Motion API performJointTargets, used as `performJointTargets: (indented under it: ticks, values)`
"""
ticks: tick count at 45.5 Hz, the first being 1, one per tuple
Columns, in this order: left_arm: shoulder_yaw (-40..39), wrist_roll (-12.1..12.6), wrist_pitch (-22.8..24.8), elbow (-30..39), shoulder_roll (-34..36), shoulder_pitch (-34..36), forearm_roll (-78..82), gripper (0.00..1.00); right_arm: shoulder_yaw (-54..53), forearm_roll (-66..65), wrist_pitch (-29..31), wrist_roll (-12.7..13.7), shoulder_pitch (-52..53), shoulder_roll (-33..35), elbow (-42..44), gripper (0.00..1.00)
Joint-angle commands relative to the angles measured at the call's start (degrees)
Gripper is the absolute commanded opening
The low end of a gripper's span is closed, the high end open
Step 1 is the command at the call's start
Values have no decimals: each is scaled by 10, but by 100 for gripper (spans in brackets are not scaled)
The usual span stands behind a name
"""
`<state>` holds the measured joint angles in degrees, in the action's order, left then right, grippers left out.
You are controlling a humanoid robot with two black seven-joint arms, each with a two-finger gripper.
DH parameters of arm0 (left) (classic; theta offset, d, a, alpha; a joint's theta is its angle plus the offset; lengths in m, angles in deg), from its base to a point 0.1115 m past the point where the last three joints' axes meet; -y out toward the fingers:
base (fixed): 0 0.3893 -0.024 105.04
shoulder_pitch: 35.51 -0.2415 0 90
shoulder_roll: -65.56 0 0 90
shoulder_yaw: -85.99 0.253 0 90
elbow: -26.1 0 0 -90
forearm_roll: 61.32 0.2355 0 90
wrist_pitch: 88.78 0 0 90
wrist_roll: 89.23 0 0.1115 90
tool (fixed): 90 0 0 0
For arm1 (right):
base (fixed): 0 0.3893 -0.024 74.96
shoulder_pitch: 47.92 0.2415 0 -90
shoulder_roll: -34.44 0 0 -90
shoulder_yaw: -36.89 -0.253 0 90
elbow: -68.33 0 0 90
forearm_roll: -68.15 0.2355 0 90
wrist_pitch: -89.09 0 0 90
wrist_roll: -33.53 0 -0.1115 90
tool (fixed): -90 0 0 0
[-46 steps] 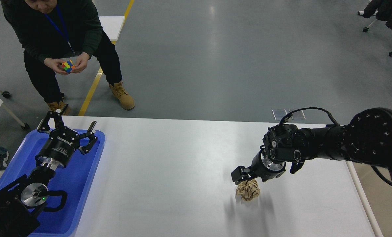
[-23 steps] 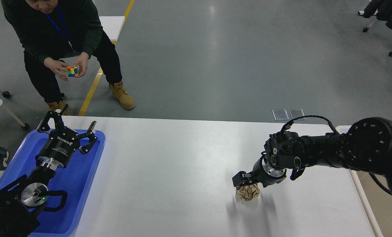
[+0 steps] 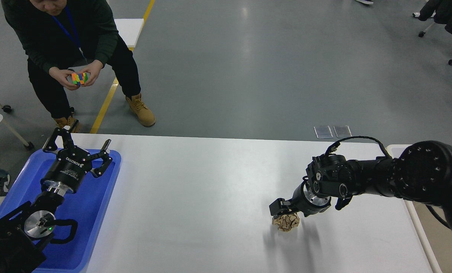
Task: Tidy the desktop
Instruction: 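Close the right gripper on the tan woven ball, then lift the ball and carry it toward the white bin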
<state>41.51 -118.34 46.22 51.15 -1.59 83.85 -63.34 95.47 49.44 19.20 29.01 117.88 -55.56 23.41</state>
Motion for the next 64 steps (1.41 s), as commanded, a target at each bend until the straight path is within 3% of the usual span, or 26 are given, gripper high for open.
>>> performJointTargets:
  ticks: [1,3,8,13,20,22,39,51,64]
  values:
    - [0,0,0,0,0,0,0,99,2,-39,-27,-7,-16,0,0,62]
    - [0,0,0,0,0,0,0,99,2,-45,-27,-7,-17,0,0,47]
    - [0,1,0,0,0,0,0,99,4,-52,-29,-8,-18,0,0,29]
    - [0,0,0,0,0,0,0,99,4,-58,-29,-8,-17,0,0,23]
    - [0,0,0,0,0,0,0,99,5,-81,-30,-8,-14,0,-2,8]
    - [0,0,0,0,0,0,0,99,5,-85,-29,-8,-12,0,-3,0]
    - [0,0,0,0,0,0,0,99,4,-85,-24,-8,40,9,-38,0]
    - [1,0,0,0,0,0,0,99,5,-84,-17,-8,159,88,-140,0]
    - [1,0,0,0,0,0,0,99,8,-85,50,-8,290,179,-213,0]
